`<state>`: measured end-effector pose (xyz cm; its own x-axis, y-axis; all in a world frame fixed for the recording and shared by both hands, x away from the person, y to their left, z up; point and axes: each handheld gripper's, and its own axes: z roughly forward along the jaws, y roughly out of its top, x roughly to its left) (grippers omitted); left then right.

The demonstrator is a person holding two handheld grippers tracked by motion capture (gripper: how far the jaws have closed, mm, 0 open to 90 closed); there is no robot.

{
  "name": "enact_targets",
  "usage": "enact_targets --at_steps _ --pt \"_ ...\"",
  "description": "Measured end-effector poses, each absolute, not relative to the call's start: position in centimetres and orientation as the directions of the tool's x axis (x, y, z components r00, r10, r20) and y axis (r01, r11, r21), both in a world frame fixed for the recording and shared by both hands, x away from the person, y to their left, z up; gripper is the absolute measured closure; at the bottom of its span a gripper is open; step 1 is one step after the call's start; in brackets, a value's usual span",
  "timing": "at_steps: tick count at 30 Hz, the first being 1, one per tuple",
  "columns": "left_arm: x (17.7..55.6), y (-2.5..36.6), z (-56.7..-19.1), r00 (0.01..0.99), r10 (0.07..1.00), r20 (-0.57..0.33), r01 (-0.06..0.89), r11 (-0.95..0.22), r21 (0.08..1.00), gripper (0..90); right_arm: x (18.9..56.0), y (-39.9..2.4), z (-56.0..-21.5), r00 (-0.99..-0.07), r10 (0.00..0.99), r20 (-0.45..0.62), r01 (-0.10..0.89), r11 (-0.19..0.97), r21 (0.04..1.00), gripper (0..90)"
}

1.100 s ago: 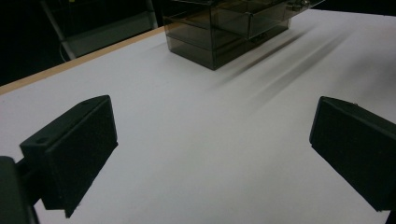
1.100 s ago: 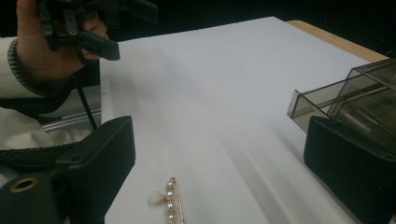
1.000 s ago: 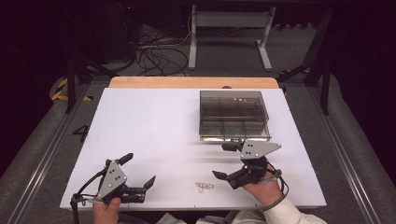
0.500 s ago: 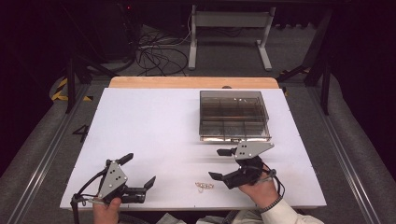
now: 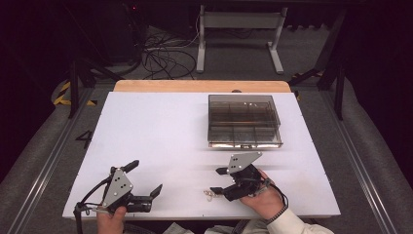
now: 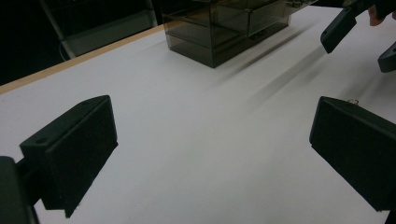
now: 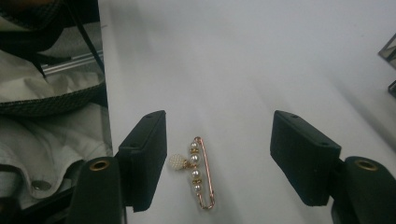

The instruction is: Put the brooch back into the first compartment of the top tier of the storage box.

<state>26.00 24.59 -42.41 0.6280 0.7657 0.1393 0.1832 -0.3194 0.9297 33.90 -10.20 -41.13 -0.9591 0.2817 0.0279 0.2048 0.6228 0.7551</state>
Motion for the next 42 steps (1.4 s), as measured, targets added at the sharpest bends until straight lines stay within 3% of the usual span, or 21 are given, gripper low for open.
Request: enact_targets --at_steps 16,42 --pt "26.1 24.6 -42.4 0.627 0.767 0.139 0.189 -0.322 0.927 1.7 33.7 -9.1 -42.4 -0.968 0.247 -0.050 0.155 0.741 0.653 39.6" --pt "26.1 24.7 -42.5 0.624 0.770 0.136 0.191 -0.318 0.928 1.7 33.1 -9.1 -43.6 -0.977 0.213 -0.026 0.152 0.770 0.619 50.3"
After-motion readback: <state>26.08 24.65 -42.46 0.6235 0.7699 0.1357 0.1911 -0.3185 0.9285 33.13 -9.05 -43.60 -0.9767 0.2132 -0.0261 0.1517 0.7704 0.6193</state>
